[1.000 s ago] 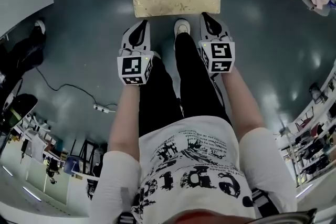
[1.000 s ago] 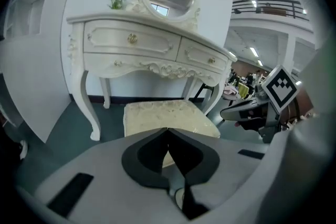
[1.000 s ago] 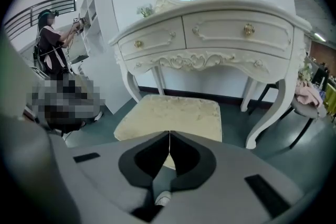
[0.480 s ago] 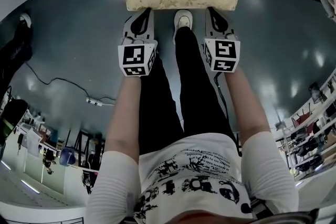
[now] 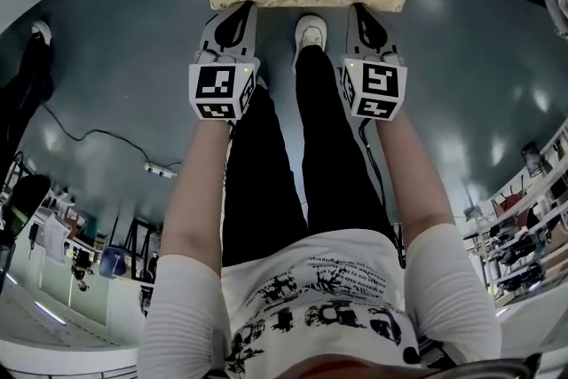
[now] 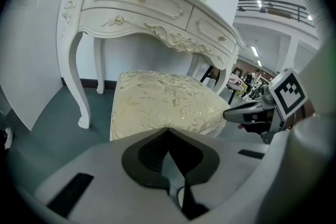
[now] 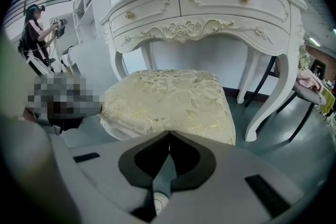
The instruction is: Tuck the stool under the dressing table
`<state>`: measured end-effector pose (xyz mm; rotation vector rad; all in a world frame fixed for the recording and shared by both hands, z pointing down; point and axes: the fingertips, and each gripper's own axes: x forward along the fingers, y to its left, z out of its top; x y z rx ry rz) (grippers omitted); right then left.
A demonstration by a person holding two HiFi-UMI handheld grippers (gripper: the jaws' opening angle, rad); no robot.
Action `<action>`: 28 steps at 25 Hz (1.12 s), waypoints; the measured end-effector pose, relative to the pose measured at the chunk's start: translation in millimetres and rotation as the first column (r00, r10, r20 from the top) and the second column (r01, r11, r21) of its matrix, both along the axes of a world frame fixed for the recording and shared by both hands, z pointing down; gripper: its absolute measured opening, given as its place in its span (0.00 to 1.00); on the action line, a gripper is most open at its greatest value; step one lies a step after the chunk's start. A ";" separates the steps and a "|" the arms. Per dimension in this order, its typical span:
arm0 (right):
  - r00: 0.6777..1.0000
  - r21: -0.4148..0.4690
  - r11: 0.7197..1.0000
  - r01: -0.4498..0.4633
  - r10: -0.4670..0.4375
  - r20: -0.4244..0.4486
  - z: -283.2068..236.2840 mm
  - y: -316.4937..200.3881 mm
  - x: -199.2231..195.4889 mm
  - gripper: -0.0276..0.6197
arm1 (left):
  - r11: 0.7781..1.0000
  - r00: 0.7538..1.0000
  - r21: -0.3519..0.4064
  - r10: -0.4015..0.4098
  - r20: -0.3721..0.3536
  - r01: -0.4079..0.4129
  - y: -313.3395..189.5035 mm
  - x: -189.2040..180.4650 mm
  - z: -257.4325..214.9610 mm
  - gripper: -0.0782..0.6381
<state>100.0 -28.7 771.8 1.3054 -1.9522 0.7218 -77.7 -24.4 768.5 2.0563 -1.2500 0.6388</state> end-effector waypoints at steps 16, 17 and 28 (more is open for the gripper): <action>1.000 0.056 0.998 0.004 -0.004 -0.010 -4.3 -88.2 -10.8 0.07 | 0.998 1.000 0.064 0.001 0.015 -0.002 -88.0 -10.1 -3.8 0.14; 1.000 0.064 0.998 0.007 -0.007 -0.005 -4.9 -91.7 -12.2 0.07 | 0.997 1.000 0.071 -0.001 0.019 -0.001 -92.8 -11.5 -4.2 0.14; 1.000 0.119 0.993 0.016 -0.015 -0.013 -1.8 -146.1 -12.6 0.07 | 0.989 0.998 0.137 -0.052 0.032 0.047 -154.2 -12.2 -1.5 0.14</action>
